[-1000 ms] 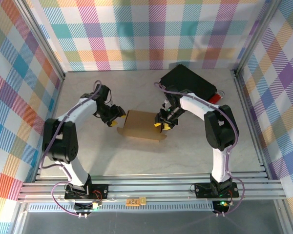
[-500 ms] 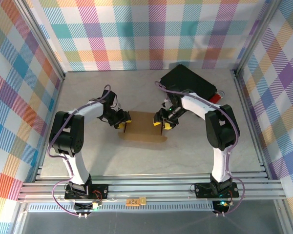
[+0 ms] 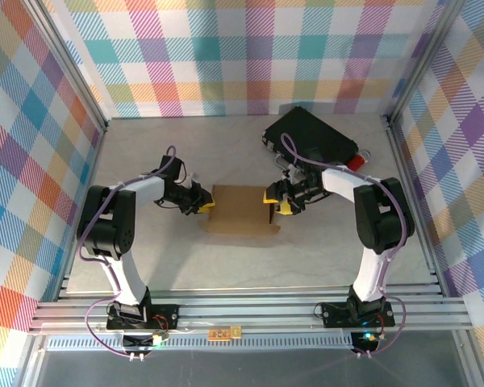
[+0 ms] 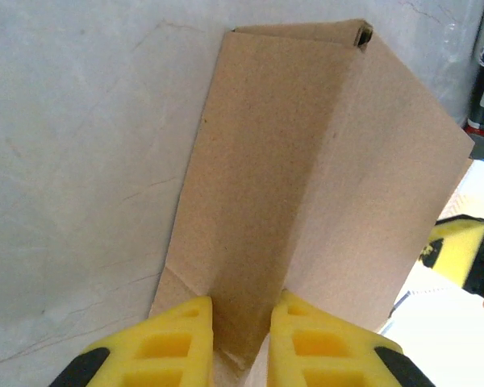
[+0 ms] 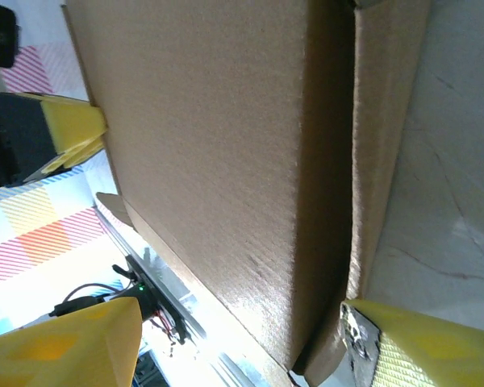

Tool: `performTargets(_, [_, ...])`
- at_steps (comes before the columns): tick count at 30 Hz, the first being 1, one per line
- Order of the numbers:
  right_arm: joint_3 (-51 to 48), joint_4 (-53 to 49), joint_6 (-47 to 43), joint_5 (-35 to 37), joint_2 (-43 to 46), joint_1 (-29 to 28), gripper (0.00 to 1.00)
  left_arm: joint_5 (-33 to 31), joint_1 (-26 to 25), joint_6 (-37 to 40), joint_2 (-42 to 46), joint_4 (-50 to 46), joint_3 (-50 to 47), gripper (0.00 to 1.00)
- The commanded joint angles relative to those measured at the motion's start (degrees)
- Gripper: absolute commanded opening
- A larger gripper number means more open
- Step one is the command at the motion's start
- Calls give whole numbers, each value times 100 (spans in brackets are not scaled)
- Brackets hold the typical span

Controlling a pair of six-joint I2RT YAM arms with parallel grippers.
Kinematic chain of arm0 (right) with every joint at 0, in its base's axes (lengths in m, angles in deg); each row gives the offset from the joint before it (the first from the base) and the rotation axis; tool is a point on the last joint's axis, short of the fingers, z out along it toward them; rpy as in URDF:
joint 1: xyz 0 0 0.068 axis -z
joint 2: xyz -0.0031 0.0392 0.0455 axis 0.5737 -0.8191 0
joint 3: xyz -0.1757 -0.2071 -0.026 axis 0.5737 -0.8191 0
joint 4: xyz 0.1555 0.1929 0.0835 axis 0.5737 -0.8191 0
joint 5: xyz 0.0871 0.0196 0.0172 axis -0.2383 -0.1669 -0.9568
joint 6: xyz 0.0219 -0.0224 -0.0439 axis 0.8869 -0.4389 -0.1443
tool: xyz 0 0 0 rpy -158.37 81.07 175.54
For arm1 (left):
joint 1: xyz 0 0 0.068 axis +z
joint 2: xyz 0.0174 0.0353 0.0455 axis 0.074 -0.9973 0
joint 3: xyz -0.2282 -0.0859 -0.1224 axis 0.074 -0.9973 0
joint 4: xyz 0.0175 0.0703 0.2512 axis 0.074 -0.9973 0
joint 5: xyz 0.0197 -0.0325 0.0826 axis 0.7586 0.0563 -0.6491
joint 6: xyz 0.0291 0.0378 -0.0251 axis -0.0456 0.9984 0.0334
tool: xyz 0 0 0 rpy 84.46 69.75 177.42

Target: Fold the paper box

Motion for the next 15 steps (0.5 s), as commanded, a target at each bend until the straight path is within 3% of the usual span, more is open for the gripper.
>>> performTargets(1, [-368,520,144,-172,155,192,69,-361,210,172,-183,-389,-273,6])
performTargets(8, [184,625,873,-1015,676,236,71,-303,211,200,-177,-449,-265,6])
performTargets(12, [718,-458,356,-223,537,260,71,-345,211,192,-166,-478,-209,3])
performTargets(15, [475,-281,249,-97,300,411,71,-354,213,232,-186,-471,-273,0])
